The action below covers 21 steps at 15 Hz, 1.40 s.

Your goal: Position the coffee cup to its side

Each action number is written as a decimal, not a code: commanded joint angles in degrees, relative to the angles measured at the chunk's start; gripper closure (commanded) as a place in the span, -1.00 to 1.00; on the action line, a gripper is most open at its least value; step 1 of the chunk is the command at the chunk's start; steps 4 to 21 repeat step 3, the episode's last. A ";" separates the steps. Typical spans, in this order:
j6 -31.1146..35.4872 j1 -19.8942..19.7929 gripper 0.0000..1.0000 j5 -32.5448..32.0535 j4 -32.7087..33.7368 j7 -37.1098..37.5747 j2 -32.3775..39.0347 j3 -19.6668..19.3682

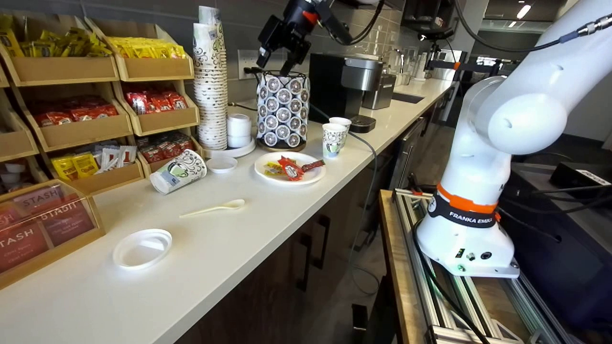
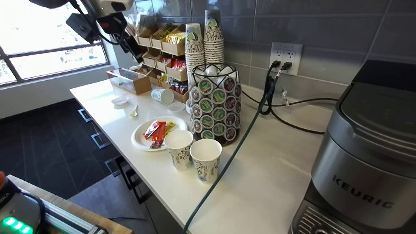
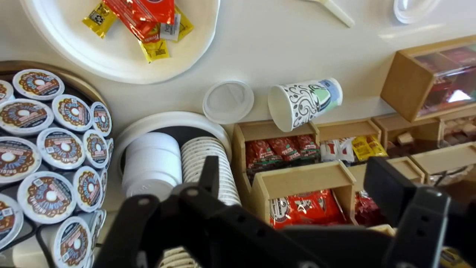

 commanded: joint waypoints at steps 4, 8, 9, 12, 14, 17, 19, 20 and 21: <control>-0.75 1.28 -1.00 -1.05 -0.30 0.78 -1.66 -1.49; -0.75 1.28 -1.00 -1.05 -0.30 0.78 -1.66 -1.49; -0.75 1.28 -1.00 -1.05 -0.30 0.78 -1.66 -1.49; -0.75 1.28 -1.00 -1.05 -0.30 0.78 -1.66 -1.49; -0.75 1.28 -1.00 -1.05 -0.30 0.78 -1.66 -1.49; -0.75 1.28 -1.00 -1.05 -0.30 0.78 -1.66 -1.49; -0.75 1.28 -1.00 -1.05 -0.30 0.78 -1.66 -1.49; -0.75 1.28 -1.00 -1.05 -0.30 0.78 -1.66 -1.49; -0.75 1.28 -1.00 -1.05 -0.30 0.78 -1.66 -1.49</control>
